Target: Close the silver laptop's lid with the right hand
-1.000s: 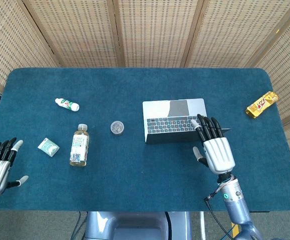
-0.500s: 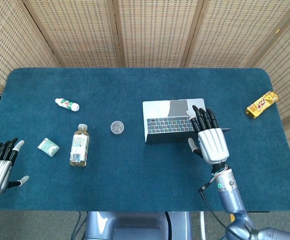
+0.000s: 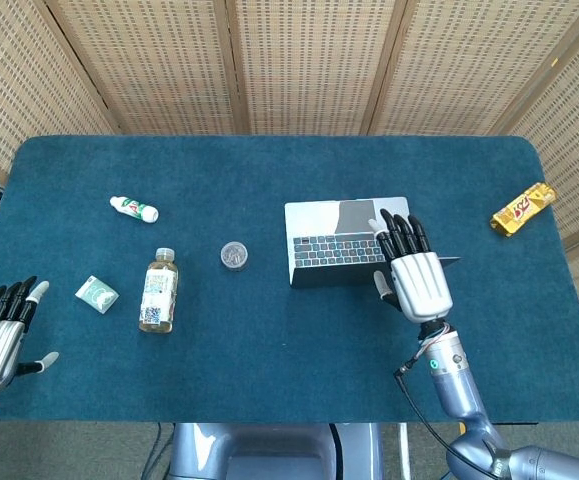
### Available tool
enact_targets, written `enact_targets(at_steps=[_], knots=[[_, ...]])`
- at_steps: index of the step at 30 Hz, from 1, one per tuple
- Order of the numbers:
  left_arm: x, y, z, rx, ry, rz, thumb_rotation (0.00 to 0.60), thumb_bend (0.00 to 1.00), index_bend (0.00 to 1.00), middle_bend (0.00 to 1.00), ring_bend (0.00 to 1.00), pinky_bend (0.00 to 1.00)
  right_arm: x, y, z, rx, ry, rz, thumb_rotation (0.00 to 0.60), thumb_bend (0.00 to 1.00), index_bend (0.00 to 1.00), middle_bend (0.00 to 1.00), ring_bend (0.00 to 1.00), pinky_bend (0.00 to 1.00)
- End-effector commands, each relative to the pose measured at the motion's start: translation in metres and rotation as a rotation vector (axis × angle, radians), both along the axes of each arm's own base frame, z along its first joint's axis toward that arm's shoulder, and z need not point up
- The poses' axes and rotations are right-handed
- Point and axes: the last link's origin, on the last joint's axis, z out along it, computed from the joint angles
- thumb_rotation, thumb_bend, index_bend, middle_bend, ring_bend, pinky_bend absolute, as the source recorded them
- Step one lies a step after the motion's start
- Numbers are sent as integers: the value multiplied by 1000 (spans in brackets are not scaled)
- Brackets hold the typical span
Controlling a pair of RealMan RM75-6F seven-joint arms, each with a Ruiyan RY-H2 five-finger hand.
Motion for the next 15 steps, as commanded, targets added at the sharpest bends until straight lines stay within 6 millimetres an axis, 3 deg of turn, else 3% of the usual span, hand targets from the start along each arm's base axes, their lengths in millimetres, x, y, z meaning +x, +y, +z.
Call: enact_targets(at_steps=[1, 15], knots=[[0, 0, 0, 0, 0, 1, 600, 0, 0, 0, 0, 0, 0, -1, -2, 5, 1, -3, 600, 517, 0, 0, 0, 0], [-1, 0, -2, -9, 2, 4, 600, 0, 0, 0, 0, 0, 2, -12, -9, 15, 11, -7, 600, 517, 0, 0, 0, 0]])
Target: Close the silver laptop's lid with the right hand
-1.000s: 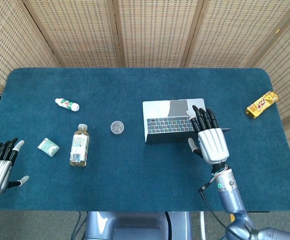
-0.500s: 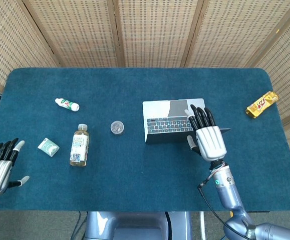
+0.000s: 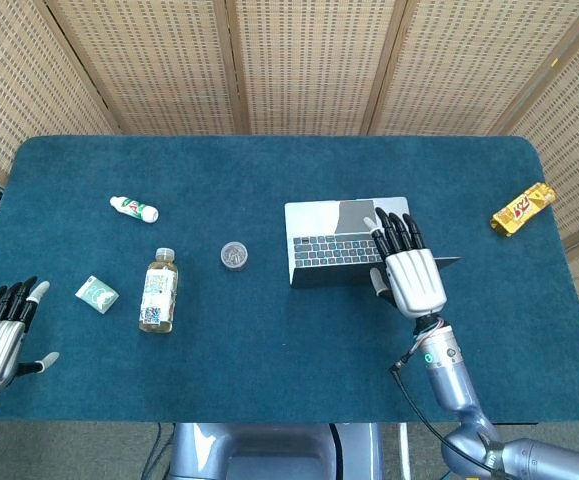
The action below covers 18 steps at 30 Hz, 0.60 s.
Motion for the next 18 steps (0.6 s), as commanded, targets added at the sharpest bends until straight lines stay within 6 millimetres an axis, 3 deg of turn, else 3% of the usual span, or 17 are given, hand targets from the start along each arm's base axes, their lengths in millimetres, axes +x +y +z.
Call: enact_targets(at_steps=[1, 18], knots=[[0, 0, -1, -2, 0, 1, 600, 0, 0, 0, 0, 0, 1, -3, -1, 0, 3, -1, 600, 517, 0, 0, 0, 0], [0, 1, -2, -11, -3, 2, 600, 0, 0, 0, 0, 0, 9, -16, -4, -7, 29, 0, 600, 517, 0, 0, 0, 0]])
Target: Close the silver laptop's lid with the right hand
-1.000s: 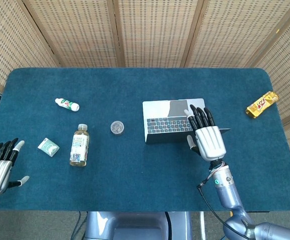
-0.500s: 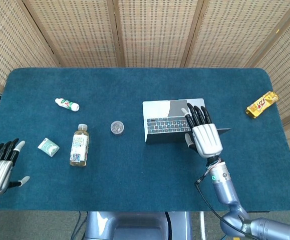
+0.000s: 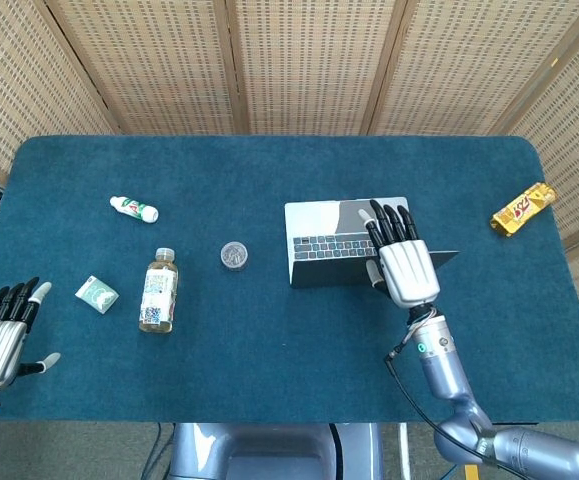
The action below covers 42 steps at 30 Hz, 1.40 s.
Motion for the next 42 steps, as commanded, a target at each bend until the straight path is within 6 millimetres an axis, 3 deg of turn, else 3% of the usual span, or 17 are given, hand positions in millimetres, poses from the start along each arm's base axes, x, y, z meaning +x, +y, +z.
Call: enact_targets(at_steps=[1, 17, 33, 42], knots=[[0, 0, -1, -3, 1, 2, 600, 0, 0, 0, 0, 0, 1, -2, -1, 1, 3, 1, 600, 517, 0, 0, 0, 0], [-3, 1, -5, -23, 0, 11, 600, 0, 0, 0, 0, 0, 8, -19, -17, 34, 52, -10, 600, 517, 0, 0, 0, 0], [-4, 3, -4, -14, 0, 18, 600, 0, 0, 0, 0, 0, 15, -35, -14, 10, 78, -4, 600, 517, 0, 0, 0, 0], [-6, 4, -5, -19, 1, 26, 600, 0, 0, 0, 0, 0, 18, -44, -17, 14, 103, -6, 600, 451, 0, 0, 0, 0]])
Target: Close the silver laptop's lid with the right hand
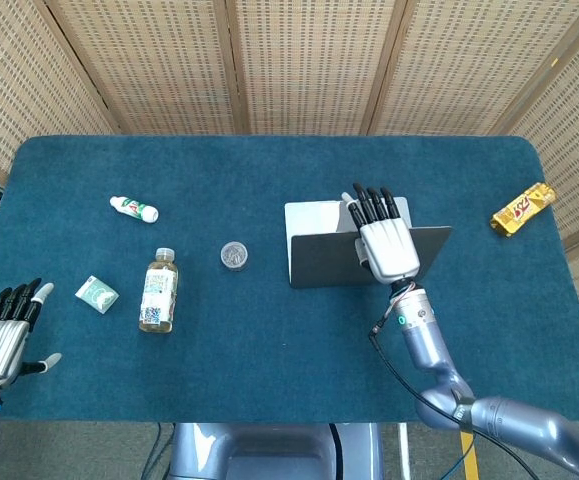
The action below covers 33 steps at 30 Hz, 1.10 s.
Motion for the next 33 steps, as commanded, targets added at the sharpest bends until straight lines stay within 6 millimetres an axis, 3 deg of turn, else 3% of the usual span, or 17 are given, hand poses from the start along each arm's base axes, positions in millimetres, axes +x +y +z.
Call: enact_targets(at_steps=[1, 16, 33], knots=[[0, 0, 0, 1, -1, 1, 600, 0, 0, 0, 0, 0, 1, -2, -2, 0, 9, 0, 600, 442, 0, 0, 0, 0], [-2, 1, -1, -3, -2, 8, 600, 0, 0, 0, 0, 0, 2, -13, -5, -14, 41, -3, 600, 410, 0, 0, 0, 0], [-7, 3, -1, -9, -1, 25, 600, 0, 0, 0, 0, 0, 5, -28, -17, -6, 87, -8, 600, 260, 0, 0, 0, 0]])
